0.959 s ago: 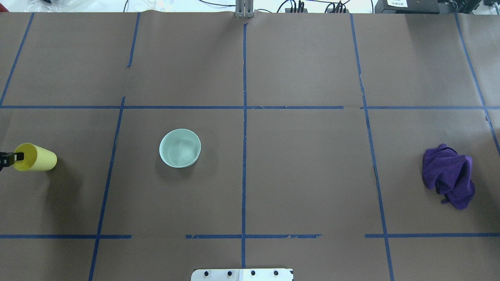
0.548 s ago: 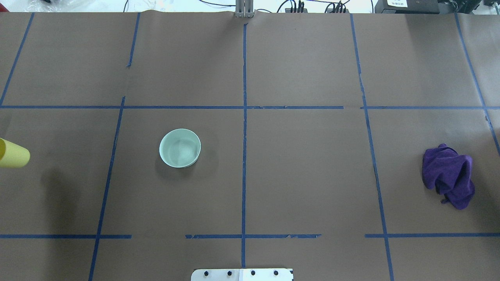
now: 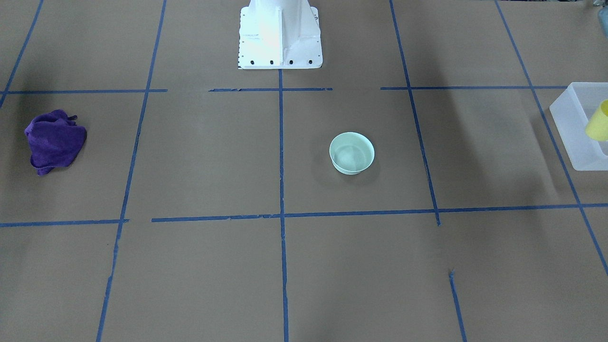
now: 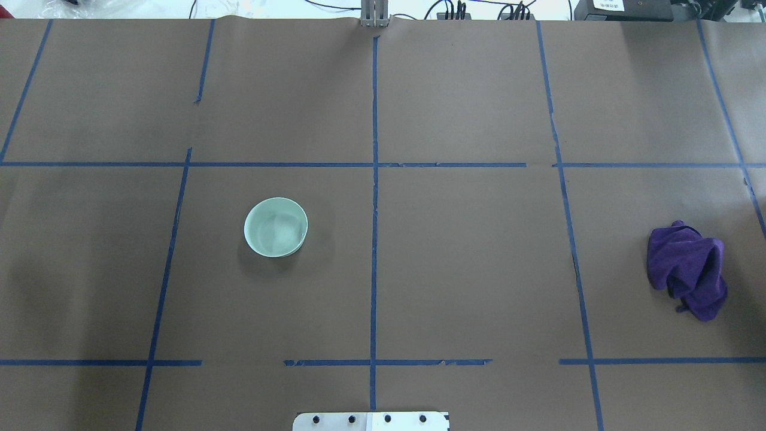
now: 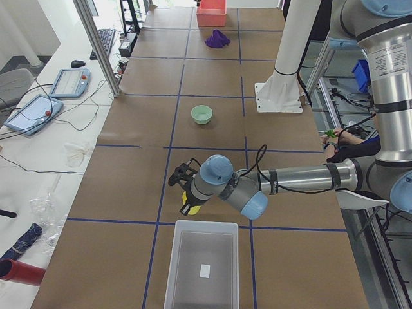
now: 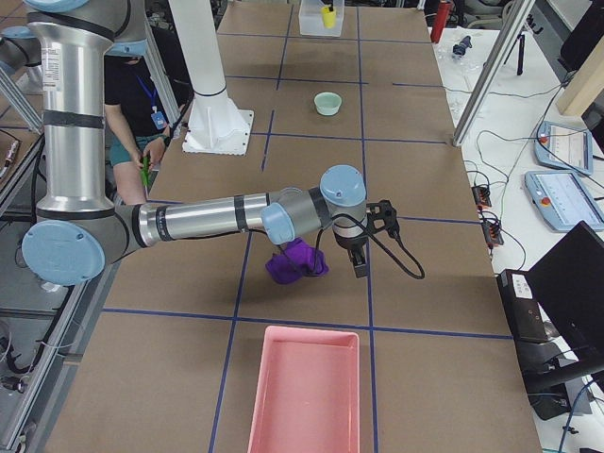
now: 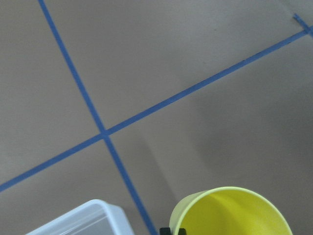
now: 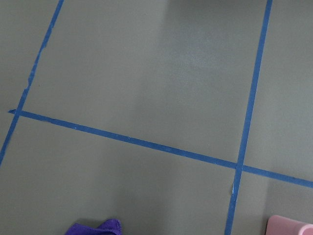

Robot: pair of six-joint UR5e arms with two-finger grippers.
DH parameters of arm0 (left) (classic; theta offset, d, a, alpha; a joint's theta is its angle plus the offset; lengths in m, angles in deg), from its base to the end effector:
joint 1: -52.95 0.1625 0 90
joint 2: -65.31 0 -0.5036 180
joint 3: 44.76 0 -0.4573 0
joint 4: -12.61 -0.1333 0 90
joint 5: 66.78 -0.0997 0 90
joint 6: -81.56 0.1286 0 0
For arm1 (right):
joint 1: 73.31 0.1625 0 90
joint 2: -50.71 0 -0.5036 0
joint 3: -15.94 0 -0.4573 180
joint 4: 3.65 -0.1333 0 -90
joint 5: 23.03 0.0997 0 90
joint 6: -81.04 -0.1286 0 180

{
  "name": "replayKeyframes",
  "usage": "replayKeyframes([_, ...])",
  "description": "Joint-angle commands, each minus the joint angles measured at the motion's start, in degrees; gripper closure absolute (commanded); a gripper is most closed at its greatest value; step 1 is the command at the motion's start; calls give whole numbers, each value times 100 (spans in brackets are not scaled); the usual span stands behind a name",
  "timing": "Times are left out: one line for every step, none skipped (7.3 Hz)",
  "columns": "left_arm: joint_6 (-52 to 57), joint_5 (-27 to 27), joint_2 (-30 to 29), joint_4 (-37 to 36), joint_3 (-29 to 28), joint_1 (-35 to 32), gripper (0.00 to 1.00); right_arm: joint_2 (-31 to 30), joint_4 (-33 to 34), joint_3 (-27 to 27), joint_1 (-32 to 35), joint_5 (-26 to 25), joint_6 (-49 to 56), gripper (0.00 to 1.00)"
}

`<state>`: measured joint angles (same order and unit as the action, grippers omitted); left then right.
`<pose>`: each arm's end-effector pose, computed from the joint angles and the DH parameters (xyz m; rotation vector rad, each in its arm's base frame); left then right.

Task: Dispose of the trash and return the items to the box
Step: 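Lift the yellow cup and drop it into the clear bin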

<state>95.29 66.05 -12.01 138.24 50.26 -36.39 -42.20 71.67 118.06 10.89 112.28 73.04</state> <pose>-0.0404 -0.4755 0.7513 0.5489 0.6790 0.4175 -0.0143 -0.5550 0.6346 0.2983 -0.8205 -0.1289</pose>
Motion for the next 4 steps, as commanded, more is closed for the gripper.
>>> replayKeyframes([879,-21,-143,-303,-464,-382,100,0,0,-7,0,3,0,0])
replayKeyframes([269,-29,-134,473,-858,-382,100,0,0,-7,0,3,0,0])
replayKeyframes([-538,-73,-82,1803,-1514,-304,100,0,0,-7,0,3,0,0])
replayKeyframes([-729,-73,-38,2234,-1756,-121,100,-9,0,-7,0,-5,0,0])
